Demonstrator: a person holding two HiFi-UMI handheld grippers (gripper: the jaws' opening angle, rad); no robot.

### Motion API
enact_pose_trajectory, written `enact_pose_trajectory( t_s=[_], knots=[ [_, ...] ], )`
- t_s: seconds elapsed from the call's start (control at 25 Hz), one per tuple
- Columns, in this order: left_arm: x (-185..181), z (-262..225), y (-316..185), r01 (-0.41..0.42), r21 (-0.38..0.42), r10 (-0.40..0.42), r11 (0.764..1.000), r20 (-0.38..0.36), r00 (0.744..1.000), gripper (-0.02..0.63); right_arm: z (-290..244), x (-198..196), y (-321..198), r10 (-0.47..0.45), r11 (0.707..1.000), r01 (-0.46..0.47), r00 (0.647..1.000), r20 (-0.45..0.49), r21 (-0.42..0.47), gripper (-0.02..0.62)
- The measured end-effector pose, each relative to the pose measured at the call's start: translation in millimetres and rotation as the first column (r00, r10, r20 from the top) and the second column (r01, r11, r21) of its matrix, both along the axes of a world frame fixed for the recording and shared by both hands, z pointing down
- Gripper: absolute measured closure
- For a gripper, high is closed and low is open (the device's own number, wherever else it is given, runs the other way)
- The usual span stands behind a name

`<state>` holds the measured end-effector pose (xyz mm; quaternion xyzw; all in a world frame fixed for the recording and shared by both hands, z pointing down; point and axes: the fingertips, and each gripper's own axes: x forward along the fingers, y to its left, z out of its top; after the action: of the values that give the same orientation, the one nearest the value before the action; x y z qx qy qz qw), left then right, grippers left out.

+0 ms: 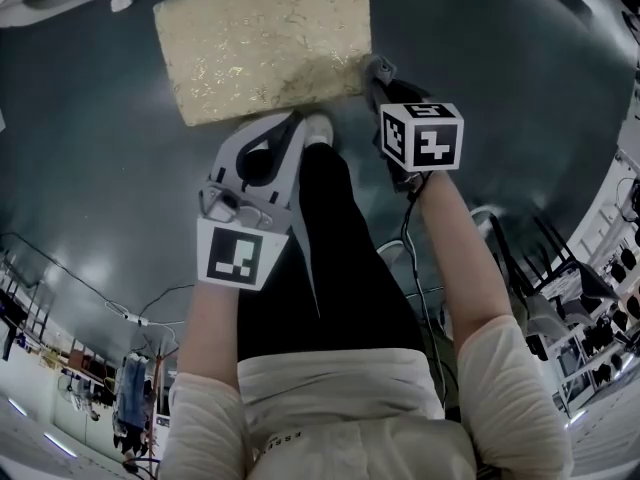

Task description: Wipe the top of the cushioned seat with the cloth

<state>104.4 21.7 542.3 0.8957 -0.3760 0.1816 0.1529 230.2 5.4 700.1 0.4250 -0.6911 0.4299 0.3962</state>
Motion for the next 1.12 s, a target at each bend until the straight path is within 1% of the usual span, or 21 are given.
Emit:
enact_pose_trajectory(
  t_s=[0.2, 0.36, 0.48, 0.64, 0.76, 0.88, 1.0, 1.12],
  knots=[
    [-5, -24, -4, 0.008, 0.022, -0.007, 1.000, -0.025, 1.000, 0.603, -32, -12, -7, 0.001, 0.998, -0.003, 0.999, 0.033, 0.063, 0.568],
    [-17, -60, -10, 0.019, 0.085, -0.016, 0.996, -0.035, 0.999, 0.603, -73, -32, -21, 0.004, 0.986, -0.017, 0.997, 0.079, 0.164, 0.568],
    [-24, -92, -8, 0.028, 0.112, -0.022, 0.993, -0.055, 0.998, 0.603, -110, -50, -24, -0.033, 0.969, 0.008, 0.995, 0.095, 0.248, 0.568],
    [-38, -134, -8, 0.043, 0.175, -0.030, 0.984, -0.077, 0.997, 0.604, -167, -77, -30, -0.098, 0.926, 0.054, 0.990, 0.099, 0.375, 0.568],
    [-50, -162, -7, 0.047, 0.211, -0.029, 0.976, -0.085, 0.996, 0.603, -212, -95, -30, -0.130, 0.890, 0.071, 0.986, 0.100, 0.451, 0.568],
    [-61, -188, -9, 0.060, 0.229, -0.043, 0.972, -0.079, 0.996, 0.603, -254, -106, -32, -0.144, 0.857, 0.068, 0.983, 0.111, 0.511, 0.568],
    [-73, -221, -15, 0.068, 0.277, -0.048, 0.959, -0.077, 0.996, 0.603, -297, -116, -37, -0.148, 0.825, 0.050, 0.980, 0.130, 0.563, 0.568],
    [-84, -261, -20, 0.107, 0.300, -0.069, 0.948, -0.135, 0.988, 0.603, -343, -126, -42, -0.177, 0.784, 0.065, 0.976, 0.123, 0.617, 0.568]
  ],
)
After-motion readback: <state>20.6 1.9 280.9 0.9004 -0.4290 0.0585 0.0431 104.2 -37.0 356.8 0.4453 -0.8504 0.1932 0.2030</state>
